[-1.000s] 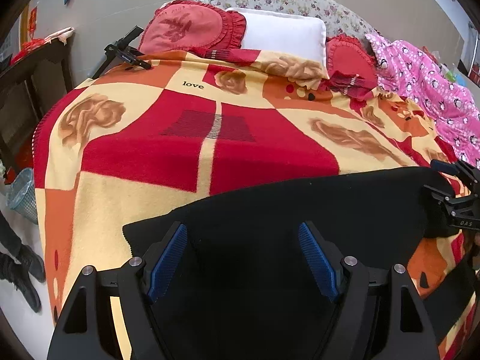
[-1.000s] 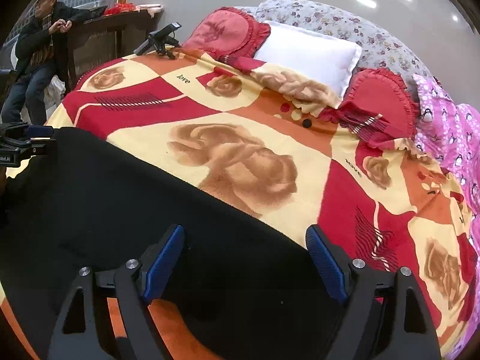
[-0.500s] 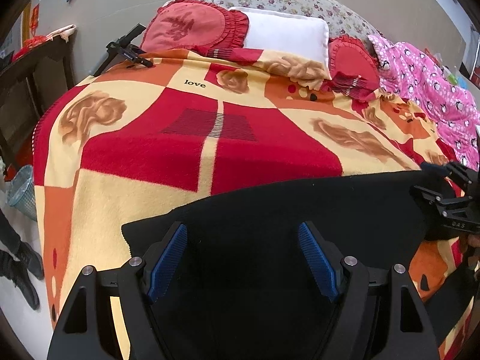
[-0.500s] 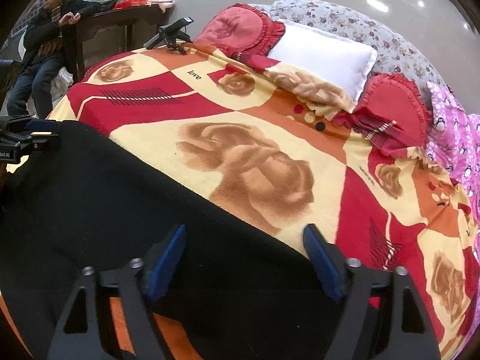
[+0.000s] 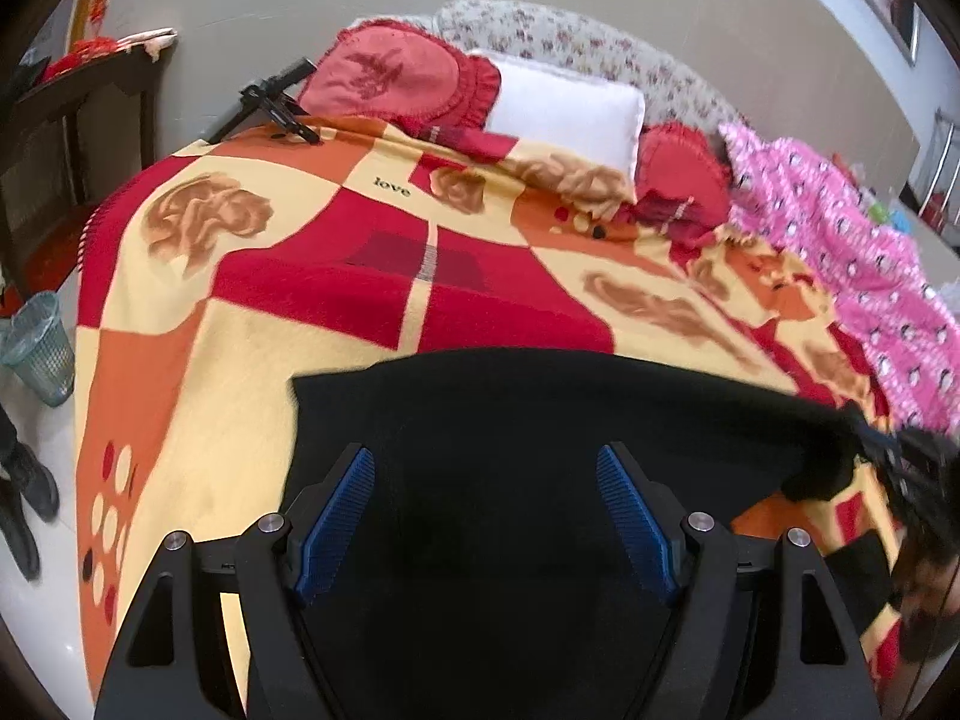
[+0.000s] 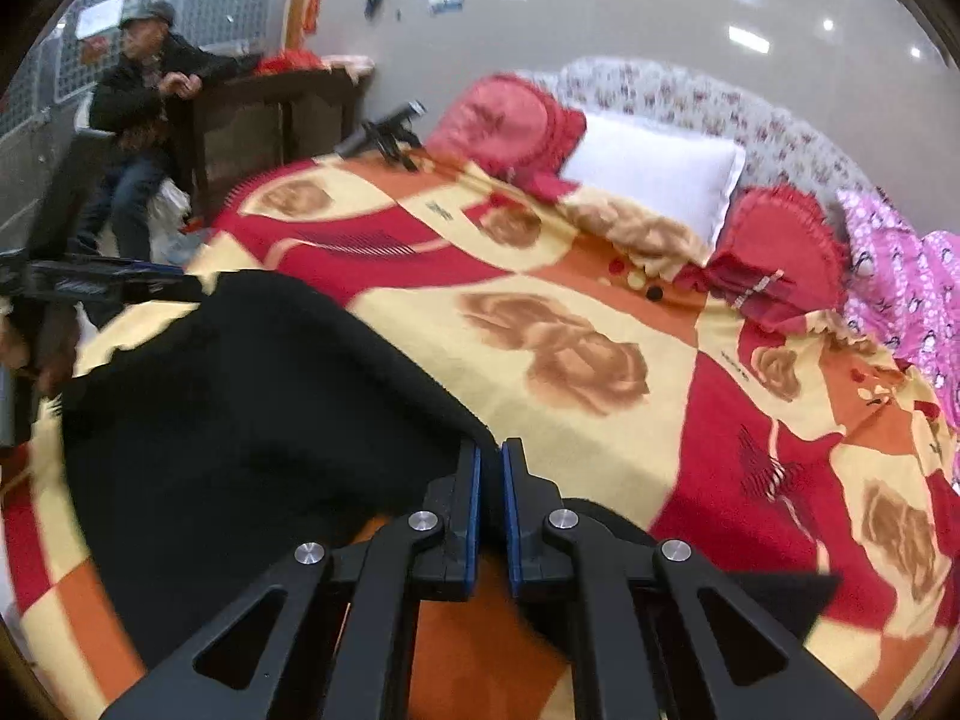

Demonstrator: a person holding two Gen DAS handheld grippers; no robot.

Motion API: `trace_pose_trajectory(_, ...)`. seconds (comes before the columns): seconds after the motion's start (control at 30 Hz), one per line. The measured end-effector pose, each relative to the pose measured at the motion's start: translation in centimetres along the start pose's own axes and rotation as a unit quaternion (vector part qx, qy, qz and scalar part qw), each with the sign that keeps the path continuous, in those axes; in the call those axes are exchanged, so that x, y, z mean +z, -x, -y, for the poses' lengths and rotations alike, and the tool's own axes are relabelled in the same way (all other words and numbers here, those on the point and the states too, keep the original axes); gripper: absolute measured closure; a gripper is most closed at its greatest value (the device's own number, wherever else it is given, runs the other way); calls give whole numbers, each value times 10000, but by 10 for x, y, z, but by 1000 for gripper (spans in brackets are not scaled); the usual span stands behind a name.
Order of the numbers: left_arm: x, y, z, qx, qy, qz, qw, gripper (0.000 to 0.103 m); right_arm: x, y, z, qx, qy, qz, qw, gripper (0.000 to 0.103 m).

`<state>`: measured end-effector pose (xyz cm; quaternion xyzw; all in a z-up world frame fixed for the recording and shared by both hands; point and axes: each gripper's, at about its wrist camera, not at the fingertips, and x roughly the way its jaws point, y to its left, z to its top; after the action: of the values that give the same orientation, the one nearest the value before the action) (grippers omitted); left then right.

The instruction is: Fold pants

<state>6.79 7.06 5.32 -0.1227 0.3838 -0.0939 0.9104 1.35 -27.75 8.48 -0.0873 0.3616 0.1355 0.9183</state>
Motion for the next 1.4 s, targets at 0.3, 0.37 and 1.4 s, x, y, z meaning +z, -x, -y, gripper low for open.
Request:
trace_pose_trajectory(0.3,-68,71,-40,-357,925,315,9946,23,-91,90,-60,421,-289,-172,9985,98)
trace_pose_trajectory(0.37,-82,82,-47,-343,1049,373,9932,22,-111,86,-64,551,-424,-400,9968,97)
trace_pose_trajectory(1.4,-71,55,-61,418,788,-424,9951,25,61,-57,-125,2378,-896,-315,9667,98)
